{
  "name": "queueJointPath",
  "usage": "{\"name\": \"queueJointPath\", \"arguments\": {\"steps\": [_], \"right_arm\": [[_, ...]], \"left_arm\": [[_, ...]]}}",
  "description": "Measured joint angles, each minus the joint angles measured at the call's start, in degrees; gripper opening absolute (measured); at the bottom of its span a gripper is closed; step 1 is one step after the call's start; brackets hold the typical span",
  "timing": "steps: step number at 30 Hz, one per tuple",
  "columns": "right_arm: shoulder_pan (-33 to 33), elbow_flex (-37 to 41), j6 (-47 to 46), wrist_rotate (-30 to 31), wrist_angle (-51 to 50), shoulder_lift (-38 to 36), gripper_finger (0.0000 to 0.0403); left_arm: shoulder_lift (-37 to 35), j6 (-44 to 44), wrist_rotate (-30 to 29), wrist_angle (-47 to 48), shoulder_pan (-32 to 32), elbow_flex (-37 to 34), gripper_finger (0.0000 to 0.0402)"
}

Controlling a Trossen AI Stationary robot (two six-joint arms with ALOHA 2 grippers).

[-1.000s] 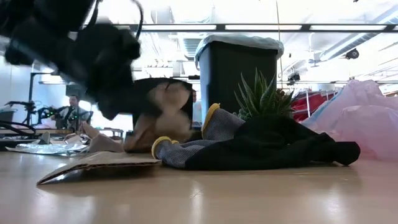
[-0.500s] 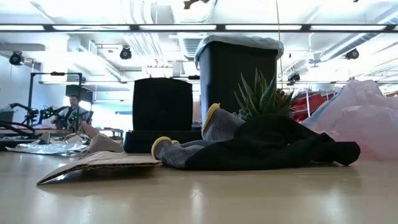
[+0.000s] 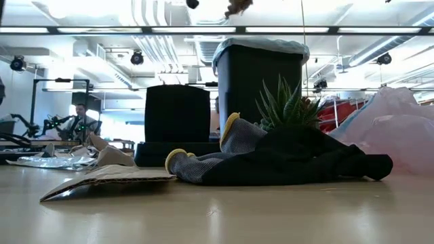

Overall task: Place trash/remove bag and relplace
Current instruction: Put the brown napkin into the trash bin, then put the black paper into the trash bin

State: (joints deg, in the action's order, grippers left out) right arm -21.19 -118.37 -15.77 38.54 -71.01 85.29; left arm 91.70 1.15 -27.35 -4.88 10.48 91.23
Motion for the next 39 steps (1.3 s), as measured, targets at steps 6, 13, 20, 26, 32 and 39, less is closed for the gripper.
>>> {"name": "queueJointPath", "arguments": {"steps": [6,13,20,26,32,39], "right_arm": [[-1.43,1.03,-8.99,-5.26,-4.75,0.12,0.024],[-3.44,3.64,-16.92,-5.56,-9.13,0.11,0.0223],[-3.69,5.47,-18.92,-3.0,-10.17,0.03,0.021],[-3.4,5.49,-24.57,9.56,-18.66,-0.53,0.0198],[-0.59,5.67,-22.89,12.74,-18.24,-2.13,0.0189],[1.86,7.27,-22.57,12.74,-18.23,-2.24,0.0186]], "left_arm": [[8.06,3.28,8.48,11.55,4.38,12.46,0.0061],[14.23,2.65,9.94,23.51,5.27,25.35,0.0202],[13.15,-4.08,9.92,43.42,5.39,31.38,0.0302],[4.93,1.1,11.8,62.39,3.01,29.2,0.0322],[-5.53,9.26,11.89,67.61,-3.76,14.84,0.031],[-18.02,15.65,11.44,46.41,-15.02,-16.59,0.0309]]}}
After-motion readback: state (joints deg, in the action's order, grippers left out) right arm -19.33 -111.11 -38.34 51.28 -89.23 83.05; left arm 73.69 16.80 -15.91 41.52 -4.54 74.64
